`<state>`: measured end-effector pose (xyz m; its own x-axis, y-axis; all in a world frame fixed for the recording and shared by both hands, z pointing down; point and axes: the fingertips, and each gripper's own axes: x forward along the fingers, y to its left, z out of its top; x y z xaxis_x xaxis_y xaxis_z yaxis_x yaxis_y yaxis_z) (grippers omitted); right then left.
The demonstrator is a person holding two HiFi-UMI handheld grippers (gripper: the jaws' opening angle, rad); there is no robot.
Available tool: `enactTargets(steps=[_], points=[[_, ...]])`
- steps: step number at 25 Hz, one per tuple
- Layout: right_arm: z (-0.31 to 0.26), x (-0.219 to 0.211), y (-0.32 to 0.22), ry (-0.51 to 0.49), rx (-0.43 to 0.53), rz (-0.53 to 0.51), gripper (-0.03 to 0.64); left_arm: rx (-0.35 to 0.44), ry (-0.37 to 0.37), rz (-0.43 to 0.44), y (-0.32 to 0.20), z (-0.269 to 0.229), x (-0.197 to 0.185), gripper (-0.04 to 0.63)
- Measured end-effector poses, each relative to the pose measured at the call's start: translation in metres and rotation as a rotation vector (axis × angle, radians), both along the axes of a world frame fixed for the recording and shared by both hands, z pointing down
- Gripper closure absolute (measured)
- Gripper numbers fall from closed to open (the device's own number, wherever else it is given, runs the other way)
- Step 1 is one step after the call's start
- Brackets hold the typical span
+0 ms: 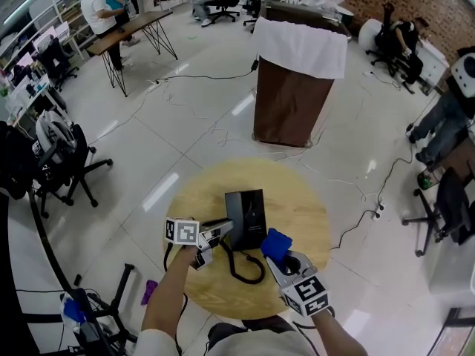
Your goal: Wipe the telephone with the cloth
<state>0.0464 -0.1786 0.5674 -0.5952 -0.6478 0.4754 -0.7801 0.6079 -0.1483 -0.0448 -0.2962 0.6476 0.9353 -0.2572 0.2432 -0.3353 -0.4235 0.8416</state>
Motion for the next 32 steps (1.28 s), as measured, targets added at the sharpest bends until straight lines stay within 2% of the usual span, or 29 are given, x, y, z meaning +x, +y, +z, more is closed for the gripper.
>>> enactTargets(steps=[8,11,13,16,21,27,32], points=[[-0.012,-0.013,-0.001,-0.020,0.026,-0.017,0.555,0.033,0.011,-0.038,0.003,-0.017,-0.005,0.532],[-0.018,-0.019,0.000,-0.029,0.044,-0.026,0.555,0.055,0.040,-0.070,0.007,-0.031,-0.008,0.532],[-0.023,-0.022,0.001,-0.034,0.057,-0.035,0.555,0.086,0.057,-0.096,0.008,-0.044,-0.009,0.532],[-0.030,-0.027,0.006,-0.034,0.067,-0.051,0.555,0.151,0.037,-0.130,0.010,-0.061,-0.014,0.532],[-0.046,-0.033,0.011,-0.050,0.116,-0.069,0.555,0.214,0.103,-0.165,0.021,-0.110,-0.008,0.532],[-0.071,-0.040,0.024,-0.100,0.195,-0.062,0.555,0.276,0.127,-0.200,0.037,-0.154,-0.001,0.532],[-0.078,-0.050,0.034,-0.123,0.220,-0.087,0.555,0.314,0.100,-0.217,0.049,-0.171,0.005,0.532]])
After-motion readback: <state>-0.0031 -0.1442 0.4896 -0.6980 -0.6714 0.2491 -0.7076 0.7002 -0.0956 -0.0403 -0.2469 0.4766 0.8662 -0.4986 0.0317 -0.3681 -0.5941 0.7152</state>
